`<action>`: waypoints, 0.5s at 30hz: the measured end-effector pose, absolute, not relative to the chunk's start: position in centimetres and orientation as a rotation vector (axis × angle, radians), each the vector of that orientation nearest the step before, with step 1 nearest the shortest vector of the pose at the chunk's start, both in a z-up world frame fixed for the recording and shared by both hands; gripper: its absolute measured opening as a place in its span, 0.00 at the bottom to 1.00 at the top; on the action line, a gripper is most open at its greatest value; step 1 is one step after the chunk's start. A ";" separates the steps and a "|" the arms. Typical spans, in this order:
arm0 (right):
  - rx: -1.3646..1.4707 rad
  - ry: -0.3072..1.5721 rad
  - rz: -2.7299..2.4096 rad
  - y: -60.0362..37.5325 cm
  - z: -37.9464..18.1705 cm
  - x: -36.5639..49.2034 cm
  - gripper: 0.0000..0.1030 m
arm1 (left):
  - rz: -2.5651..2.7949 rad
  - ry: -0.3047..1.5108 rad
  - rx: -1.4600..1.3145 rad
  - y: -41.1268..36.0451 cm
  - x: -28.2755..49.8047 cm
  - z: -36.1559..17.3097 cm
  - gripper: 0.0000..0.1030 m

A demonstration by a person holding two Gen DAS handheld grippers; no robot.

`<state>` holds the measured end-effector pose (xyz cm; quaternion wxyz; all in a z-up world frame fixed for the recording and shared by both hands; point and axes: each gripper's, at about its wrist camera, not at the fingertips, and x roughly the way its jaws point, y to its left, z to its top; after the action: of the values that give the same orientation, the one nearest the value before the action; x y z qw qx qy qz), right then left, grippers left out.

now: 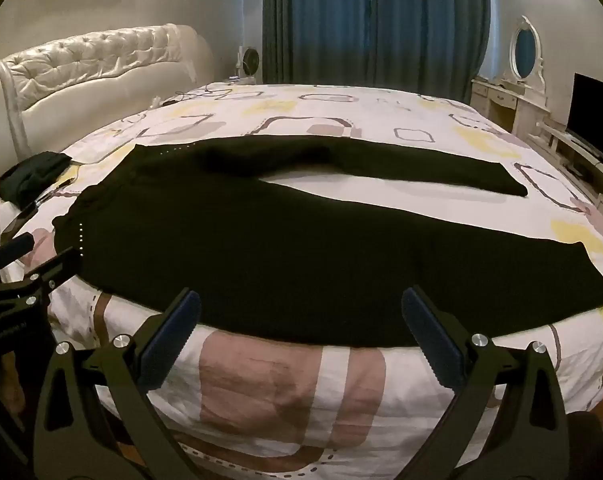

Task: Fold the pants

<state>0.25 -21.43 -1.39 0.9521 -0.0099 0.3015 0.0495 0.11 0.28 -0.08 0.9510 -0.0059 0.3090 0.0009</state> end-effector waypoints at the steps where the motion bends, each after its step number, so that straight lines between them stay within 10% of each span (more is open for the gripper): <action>1: -0.033 0.621 0.102 -21.3 -1.4 0.3 0.98 | 0.018 0.615 0.046 -0.3 0.0 -0.1 0.92; 15: -0.015 0.654 0.095 -21.3 -1.7 0.7 0.98 | 0.023 0.648 0.000 0.9 0.1 -0.8 0.92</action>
<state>0.66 -21.32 -1.75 0.9458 -0.0074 0.3212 0.0464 0.12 0.90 -0.84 0.9479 -0.0001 0.3185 0.0114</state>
